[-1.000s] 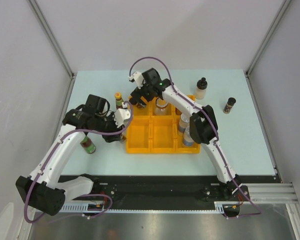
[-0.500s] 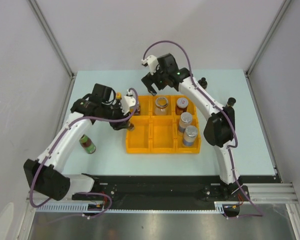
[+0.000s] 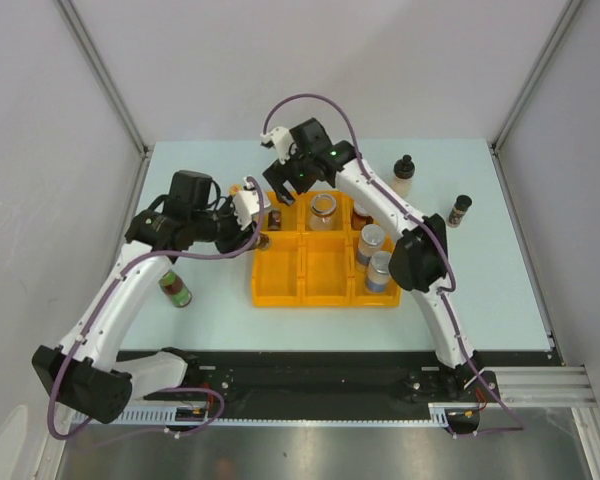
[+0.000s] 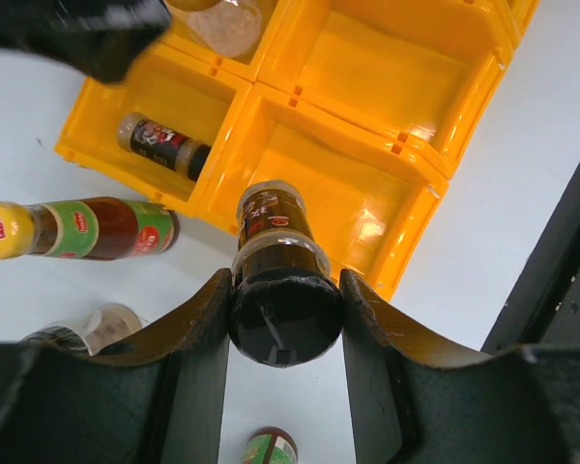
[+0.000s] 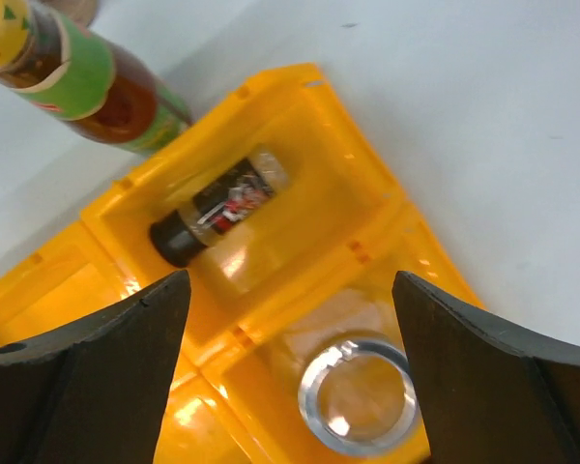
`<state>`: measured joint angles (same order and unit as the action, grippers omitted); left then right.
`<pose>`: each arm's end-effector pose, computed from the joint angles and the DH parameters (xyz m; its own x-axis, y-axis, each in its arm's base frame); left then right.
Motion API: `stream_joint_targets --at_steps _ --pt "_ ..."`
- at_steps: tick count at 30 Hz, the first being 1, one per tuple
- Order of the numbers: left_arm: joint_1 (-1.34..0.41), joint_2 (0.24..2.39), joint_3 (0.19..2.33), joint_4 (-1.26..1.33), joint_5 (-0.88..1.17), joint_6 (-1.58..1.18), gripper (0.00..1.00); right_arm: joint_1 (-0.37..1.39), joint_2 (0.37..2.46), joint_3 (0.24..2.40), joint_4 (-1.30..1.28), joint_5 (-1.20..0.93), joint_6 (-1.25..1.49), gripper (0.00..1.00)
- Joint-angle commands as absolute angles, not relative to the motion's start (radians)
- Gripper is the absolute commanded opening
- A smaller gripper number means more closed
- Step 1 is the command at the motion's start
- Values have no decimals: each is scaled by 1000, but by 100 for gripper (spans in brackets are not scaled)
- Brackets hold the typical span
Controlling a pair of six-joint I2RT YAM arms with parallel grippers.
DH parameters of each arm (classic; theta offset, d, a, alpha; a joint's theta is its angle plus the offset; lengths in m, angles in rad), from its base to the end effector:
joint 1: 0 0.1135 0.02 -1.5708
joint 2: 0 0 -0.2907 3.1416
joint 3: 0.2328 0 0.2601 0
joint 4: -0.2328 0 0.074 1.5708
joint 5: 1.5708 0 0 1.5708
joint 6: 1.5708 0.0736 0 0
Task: Organize the condiment bottles
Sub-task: Pick up the bottle from the storage box.
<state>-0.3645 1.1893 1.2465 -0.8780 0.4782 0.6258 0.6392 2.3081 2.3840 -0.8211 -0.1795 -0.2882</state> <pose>0.2271 -0.1229 0.3557 -0.1970 0.6318 -0.7497 0.8945 0.4289 0.1264 0.4503 0.3511 0.3084 -0.3250 -0.5900 -0.7391 -0.8184 0.5671 -0.0928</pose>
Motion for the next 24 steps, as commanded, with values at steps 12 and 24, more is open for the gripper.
stream_joint_targets --at_steps 12,24 --pt "-370 1037 1187 -844 463 595 0 719 2460 2401 -841 -301 -129 79" --pt "-371 1005 1151 -821 483 588 0 727 2537 2388 -824 -265 -86 75"
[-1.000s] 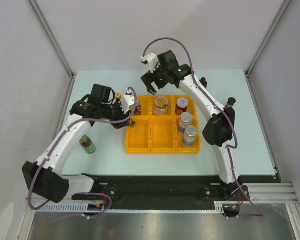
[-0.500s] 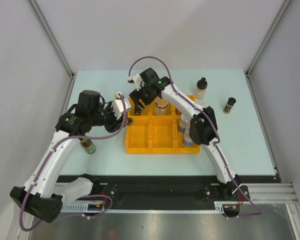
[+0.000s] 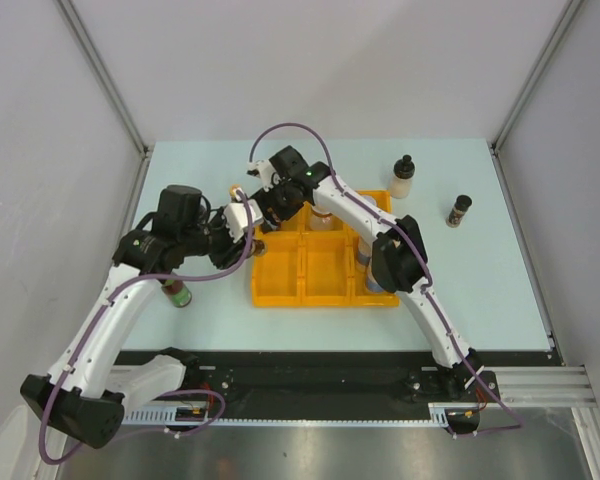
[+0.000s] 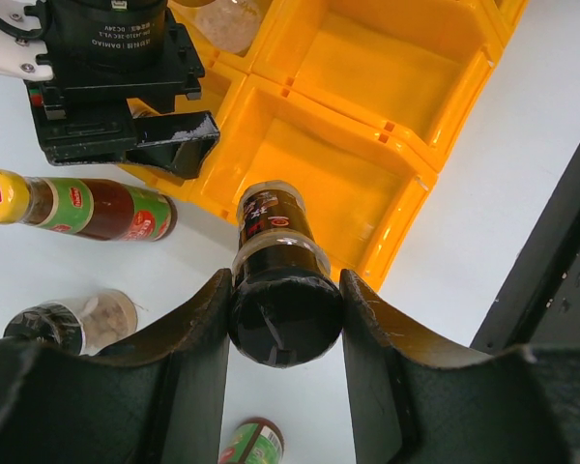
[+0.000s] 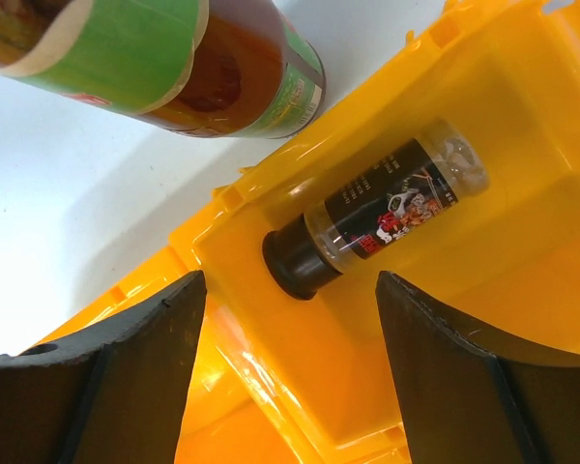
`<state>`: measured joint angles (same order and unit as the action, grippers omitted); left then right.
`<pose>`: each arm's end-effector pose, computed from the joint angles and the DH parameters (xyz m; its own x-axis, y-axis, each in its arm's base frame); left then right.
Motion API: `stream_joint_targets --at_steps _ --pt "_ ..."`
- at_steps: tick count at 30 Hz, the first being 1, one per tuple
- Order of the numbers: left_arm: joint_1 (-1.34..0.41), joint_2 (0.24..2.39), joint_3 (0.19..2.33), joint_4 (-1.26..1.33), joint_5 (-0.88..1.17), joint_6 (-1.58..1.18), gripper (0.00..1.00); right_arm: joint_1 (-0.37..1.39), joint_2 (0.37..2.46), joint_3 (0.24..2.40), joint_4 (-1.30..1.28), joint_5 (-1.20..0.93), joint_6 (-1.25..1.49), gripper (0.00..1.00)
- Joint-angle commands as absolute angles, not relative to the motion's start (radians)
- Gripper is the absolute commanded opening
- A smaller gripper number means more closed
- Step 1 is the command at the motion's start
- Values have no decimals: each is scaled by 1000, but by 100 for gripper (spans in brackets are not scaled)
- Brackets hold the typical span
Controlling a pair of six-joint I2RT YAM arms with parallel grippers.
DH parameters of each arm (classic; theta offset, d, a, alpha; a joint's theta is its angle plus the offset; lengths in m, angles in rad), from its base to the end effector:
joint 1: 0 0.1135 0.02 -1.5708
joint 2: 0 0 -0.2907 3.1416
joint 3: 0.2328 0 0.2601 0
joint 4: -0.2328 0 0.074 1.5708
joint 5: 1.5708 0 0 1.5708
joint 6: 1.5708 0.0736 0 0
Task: Organize the condiment bottles
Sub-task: Pick up the bottle from the storage box.
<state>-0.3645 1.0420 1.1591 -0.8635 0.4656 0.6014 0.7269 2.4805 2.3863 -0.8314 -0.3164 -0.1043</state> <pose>0.1940 -0.1094 0.3588 -0.1686 0.6055 -0.7778 0.8755 0.4545 0.1640 0.4284 0.4116 0.2129 -0.5135 -0.5891 -0.6240 -0.8293 0.5274 0.1846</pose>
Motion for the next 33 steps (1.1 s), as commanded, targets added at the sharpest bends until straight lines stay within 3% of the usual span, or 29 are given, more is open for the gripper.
stream_joint_targets --at_steps 1,8,22,33 --pt "-371 1003 1149 -822 485 589 0 727 2545 2388 -825 -262 -84 75" --pt "-371 1002 1147 -822 489 591 0 719 2560 2376 -801 -170 -39 75" --pt "-371 1003 1121 -805 502 588 0 657 2453 2344 -744 -288 12 75" --pt "-371 1017 1115 -792 512 581 0 681 2480 2359 -761 -212 -43 75"
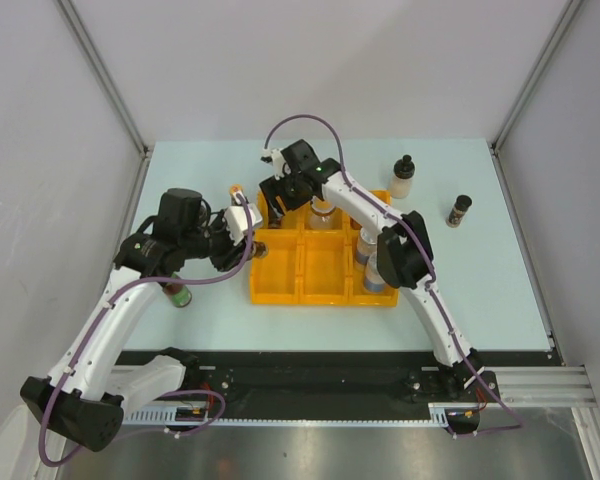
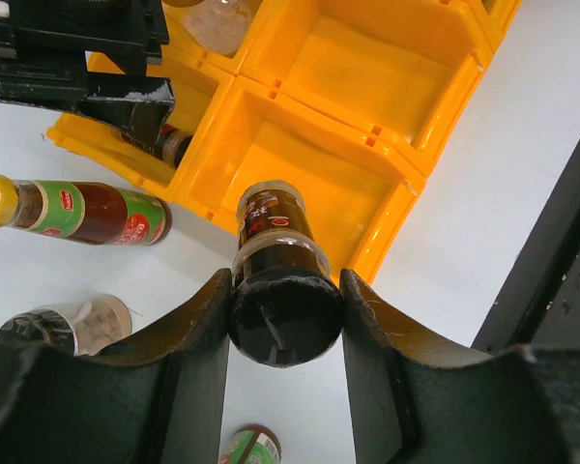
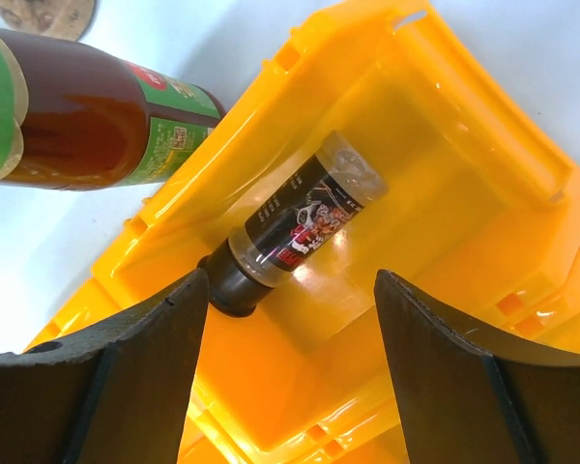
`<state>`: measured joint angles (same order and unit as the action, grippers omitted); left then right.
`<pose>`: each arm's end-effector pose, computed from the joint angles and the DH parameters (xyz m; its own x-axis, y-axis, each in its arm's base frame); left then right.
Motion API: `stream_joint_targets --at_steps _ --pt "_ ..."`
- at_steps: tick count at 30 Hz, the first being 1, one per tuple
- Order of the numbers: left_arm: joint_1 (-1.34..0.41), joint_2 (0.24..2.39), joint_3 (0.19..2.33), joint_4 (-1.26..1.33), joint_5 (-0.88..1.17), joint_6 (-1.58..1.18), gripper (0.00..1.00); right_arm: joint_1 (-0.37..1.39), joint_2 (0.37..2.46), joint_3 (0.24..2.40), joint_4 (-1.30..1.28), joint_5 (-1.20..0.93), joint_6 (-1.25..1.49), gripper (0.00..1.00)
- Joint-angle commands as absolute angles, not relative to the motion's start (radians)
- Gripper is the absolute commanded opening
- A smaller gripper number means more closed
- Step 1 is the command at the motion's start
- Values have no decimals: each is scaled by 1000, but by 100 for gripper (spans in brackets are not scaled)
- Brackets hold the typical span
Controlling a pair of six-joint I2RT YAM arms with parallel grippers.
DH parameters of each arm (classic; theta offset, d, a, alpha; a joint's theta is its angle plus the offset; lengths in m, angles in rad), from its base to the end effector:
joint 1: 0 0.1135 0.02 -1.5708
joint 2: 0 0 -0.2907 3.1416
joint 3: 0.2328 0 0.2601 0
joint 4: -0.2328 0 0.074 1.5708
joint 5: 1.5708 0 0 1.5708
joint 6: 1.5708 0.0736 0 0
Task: Organize the condiment bottles
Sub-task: Pick up the bottle from the storage box.
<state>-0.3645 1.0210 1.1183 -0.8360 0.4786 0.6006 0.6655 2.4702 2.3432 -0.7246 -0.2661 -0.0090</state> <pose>0.1908 -0.1091 0.3519 -0.1604 0.5981 -0.7852 0.8790 0.4484 0.1620 0.4614 0.3868 0.2127 -0.5852 -0.4704 -0.6605 -0.7373 0.6478 0.1919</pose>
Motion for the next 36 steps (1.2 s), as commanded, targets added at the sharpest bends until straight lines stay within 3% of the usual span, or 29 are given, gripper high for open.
stream_joint_targets --at_steps 1,18,27,31,36 --pt "-371 1017 1115 -793 509 580 0 687 2487 2358 -759 -203 -46 75" --pt "-371 997 1080 -787 503 591 0 736 2588 2338 -776 -135 -60 67" --pt "-370 996 1072 -782 509 589 0 738 2612 2367 -821 -80 -78 51" --pt "-371 994 1072 -781 506 591 0 736 2599 2367 -825 -74 -84 33" --pt "-370 996 1068 -778 503 591 0 733 2528 2364 -818 -49 -109 24"
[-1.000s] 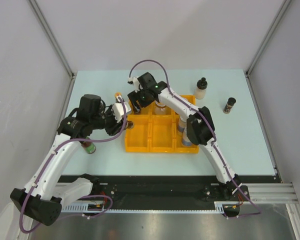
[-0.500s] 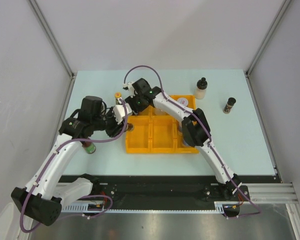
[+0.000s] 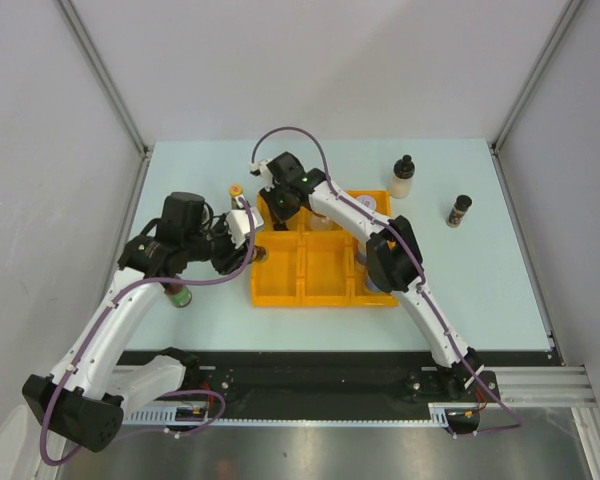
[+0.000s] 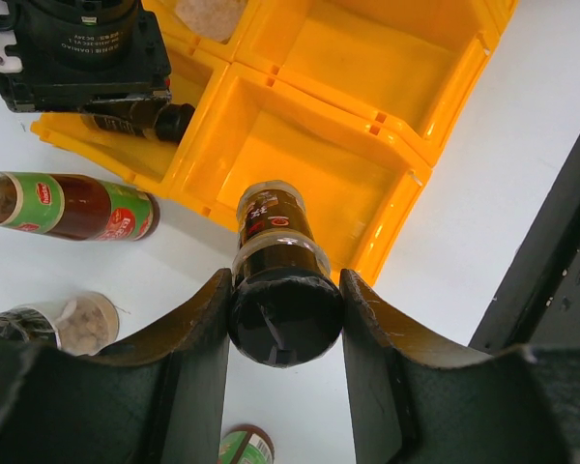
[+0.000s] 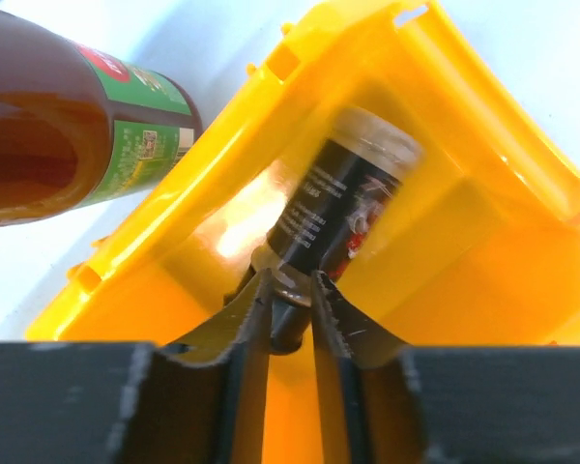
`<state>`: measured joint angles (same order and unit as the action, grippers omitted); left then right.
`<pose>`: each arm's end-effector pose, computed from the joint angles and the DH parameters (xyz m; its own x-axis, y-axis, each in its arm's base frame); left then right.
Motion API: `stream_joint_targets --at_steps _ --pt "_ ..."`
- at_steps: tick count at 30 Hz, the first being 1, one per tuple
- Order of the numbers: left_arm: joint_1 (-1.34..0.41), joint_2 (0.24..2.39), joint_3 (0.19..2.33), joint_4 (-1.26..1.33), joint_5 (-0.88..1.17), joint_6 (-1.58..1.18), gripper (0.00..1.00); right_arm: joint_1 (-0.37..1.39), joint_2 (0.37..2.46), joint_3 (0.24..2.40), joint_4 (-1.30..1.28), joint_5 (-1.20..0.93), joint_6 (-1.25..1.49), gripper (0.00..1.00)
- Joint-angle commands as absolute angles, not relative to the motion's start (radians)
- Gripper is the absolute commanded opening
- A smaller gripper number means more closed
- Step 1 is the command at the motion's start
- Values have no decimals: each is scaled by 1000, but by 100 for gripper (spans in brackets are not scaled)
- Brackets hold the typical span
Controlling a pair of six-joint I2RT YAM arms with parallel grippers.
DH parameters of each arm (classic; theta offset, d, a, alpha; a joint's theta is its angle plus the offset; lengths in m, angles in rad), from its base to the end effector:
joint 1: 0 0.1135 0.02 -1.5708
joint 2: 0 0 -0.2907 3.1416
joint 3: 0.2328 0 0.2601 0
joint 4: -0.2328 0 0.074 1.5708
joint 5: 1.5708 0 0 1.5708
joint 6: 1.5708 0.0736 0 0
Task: Organize the condiment bottles
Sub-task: Pick up the bottle from the storage box.
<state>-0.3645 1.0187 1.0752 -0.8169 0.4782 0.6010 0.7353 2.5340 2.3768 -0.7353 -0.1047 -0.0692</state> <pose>0.1914 -0.1093 0.3392 -0.1760 0.6045 -0.7769 0.8821 0.4472 0.1481 0.4475 0.4152 0.1845 -0.5266 -0.5690 -0.6316 -0.7540 0.6558 0.0378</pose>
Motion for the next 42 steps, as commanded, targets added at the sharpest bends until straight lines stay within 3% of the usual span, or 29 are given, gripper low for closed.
stream_joint_targets --at_steps 1,12,27,29,30,33,36,42 --pt "-371 993 1066 -776 503 588 0 733 2511 2362 -818 -45 -115 23" --pt "-371 994 1068 -765 514 577 0 727 2408 2318 -788 -31 -152 18" --pt "-371 1008 1055 -750 525 571 0 727 2335 2344 -759 -2 -178 21" --pt "-371 1009 1052 -750 528 569 0 729 2345 2353 -768 -2 -175 30" --pt "-371 1011 1054 -750 528 568 0 735 2359 2355 -770 -3 -173 51" --pt "-371 1011 1052 -744 526 566 0 742 2388 2365 -778 -6 -160 79" --pt "-371 1011 1052 -742 525 564 0 747 2436 2402 -787 -12 -114 91" --pt "-371 1008 1049 -747 520 565 0 746 2485 2419 -762 -31 -45 92"
